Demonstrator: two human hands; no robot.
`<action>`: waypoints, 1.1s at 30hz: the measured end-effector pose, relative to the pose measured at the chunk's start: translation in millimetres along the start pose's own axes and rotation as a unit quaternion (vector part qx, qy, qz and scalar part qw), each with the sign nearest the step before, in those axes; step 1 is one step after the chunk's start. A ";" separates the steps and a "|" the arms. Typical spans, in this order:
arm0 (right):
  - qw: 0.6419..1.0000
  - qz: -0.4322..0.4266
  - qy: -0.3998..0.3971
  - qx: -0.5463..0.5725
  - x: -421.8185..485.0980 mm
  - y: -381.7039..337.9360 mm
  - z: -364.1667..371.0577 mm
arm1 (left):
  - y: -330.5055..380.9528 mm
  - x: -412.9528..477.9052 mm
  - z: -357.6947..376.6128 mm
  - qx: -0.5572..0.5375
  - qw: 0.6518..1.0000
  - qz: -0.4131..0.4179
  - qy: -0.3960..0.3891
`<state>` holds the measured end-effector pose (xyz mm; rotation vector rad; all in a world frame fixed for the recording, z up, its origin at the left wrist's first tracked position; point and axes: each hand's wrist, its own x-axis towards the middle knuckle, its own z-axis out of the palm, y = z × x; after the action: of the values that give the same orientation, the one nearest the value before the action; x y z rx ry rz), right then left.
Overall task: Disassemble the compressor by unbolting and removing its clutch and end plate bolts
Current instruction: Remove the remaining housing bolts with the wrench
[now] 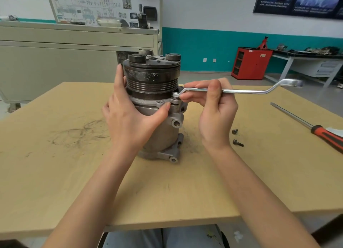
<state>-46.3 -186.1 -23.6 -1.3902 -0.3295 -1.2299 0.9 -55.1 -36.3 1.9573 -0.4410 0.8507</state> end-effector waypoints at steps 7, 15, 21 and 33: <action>0.991 -0.106 -0.075 -0.014 -0.7 1.6 -3.5 | 0.1 -0.5 0.3 -0.004 1.000 -0.006 0.004; 0.900 0.339 -0.012 0.275 26.7 15.9 -6.3 | -0.5 0.0 0.4 -0.007 1.000 -0.009 0.003; 0.945 0.238 0.065 0.216 26.5 10.4 -11.4 | 0.1 -0.7 0.0 -0.006 1.000 -0.009 0.001; 0.984 -0.152 -0.055 -0.081 0.9 3.0 -5.1 | 1.1 0.0 -0.9 -0.001 1.000 -0.003 0.002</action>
<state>-46.0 -191.6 -25.7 -1.5936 -0.5449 -1.4561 -0.1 -54.9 -35.3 1.9538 -0.4334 0.8490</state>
